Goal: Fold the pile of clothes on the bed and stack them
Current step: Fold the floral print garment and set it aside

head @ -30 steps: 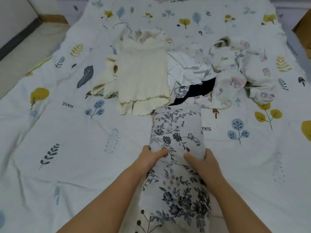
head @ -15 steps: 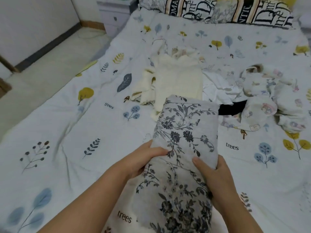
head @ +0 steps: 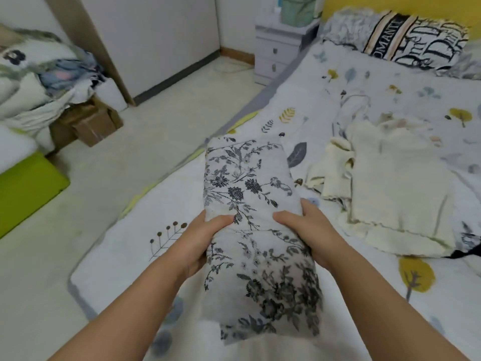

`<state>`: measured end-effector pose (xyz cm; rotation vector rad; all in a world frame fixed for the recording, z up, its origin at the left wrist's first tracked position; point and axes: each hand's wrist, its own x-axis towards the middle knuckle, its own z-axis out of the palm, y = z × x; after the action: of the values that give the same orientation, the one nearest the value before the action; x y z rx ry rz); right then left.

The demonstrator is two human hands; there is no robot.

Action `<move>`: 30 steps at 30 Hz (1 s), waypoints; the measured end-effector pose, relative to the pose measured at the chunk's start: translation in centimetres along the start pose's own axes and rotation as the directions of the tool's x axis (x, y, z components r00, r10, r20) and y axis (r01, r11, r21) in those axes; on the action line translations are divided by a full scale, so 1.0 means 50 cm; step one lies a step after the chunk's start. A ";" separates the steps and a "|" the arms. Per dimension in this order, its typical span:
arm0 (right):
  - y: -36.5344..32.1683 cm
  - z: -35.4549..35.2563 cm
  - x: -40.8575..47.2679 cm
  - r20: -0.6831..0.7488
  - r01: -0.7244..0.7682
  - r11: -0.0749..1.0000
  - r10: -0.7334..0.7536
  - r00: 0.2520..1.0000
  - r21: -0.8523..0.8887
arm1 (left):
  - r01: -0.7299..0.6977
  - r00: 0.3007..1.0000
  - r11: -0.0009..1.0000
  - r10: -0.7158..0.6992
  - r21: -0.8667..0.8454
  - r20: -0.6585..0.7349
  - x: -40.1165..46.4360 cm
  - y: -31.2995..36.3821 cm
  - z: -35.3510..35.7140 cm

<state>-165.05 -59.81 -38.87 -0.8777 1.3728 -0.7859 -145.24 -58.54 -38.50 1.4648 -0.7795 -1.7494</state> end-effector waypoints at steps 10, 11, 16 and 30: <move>0.020 0.252 0.174 -0.120 0.014 0.970 0.015 0.993 0.241 | -0.033 0.998 0.944 0.012 0.328 0.068 0.189 0.163 -0.247; 0.028 0.275 0.185 -0.132 0.005 0.957 0.035 0.991 0.291 | -0.033 0.998 0.918 0.007 0.395 0.066 0.211 0.180 -0.264; 0.084 0.364 0.253 -0.163 -0.060 0.940 0.121 0.979 0.335 | -0.040 0.999 0.677 0.040 0.735 0.018 0.285 0.197 -0.307; 0.074 0.361 0.400 0.116 0.217 0.185 -0.444 0.889 -0.958 | -0.011 0.891 -0.239 0.439 0.971 0.118 0.335 -0.013 -0.297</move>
<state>-146.07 -74.42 -51.69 -2.2278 1.8675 -0.2123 -132.40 -72.10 -50.87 2.1175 -2.4529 -0.0965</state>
